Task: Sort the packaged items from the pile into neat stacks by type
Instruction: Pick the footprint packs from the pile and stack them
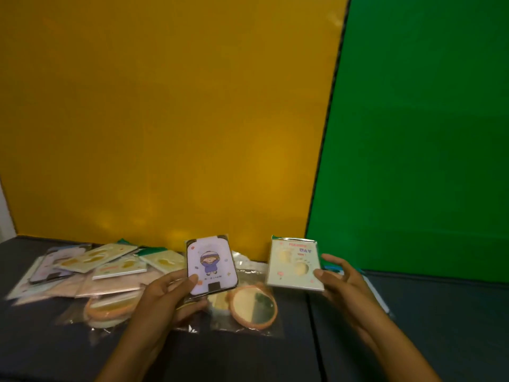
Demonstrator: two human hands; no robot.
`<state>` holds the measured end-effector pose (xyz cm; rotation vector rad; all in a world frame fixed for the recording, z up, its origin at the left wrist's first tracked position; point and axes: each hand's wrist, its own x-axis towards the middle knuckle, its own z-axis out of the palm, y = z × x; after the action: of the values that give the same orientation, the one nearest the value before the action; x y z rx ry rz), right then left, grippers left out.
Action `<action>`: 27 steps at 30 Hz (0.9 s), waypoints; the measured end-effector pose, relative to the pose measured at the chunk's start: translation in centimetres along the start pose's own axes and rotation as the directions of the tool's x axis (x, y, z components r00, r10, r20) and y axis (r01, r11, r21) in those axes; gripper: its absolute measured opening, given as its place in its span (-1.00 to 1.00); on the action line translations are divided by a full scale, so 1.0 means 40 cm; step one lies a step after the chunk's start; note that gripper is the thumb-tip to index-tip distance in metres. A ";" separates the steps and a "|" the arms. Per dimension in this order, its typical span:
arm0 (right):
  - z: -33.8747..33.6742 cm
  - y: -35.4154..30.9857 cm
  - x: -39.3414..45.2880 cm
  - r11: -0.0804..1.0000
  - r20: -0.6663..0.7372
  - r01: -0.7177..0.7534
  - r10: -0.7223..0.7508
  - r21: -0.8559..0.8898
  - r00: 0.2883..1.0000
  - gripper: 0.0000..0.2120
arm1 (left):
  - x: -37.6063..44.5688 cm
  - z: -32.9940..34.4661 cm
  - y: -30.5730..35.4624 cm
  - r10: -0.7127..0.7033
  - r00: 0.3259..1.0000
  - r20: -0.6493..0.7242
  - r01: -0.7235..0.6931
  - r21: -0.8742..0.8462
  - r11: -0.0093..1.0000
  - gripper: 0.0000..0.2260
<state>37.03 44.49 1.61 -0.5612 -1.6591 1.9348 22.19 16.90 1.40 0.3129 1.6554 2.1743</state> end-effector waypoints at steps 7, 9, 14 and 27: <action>-0.259 -0.040 -0.138 0.997 -0.136 0.071 -0.072 -0.009 0.988 -0.68 | -0.101 0.228 -0.075 -0.022 0.996 0.081 0.025 -0.030 0.999 -0.68; -0.324 -0.046 -0.171 0.997 -0.160 0.078 -0.079 -0.011 0.984 -0.71 | -0.131 0.288 -0.099 -0.004 0.997 0.082 0.007 -0.032 0.999 -0.68; -0.462 -0.056 -0.232 0.998 -0.202 0.070 -0.069 -0.003 0.977 -0.74 | -0.182 0.423 -0.153 0.021 0.993 0.118 -0.024 0.024 0.999 -0.68; -0.608 -0.070 -0.193 0.997 -0.275 0.058 -0.072 -0.060 0.959 -0.73 | -0.076 0.642 -0.241 0.062 0.964 0.260 -0.145 0.311 0.939 -0.76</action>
<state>58.42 58.63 0.25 -0.7517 -1.5317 1.6832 36.91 40.19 -0.52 0.7499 1.8840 1.8308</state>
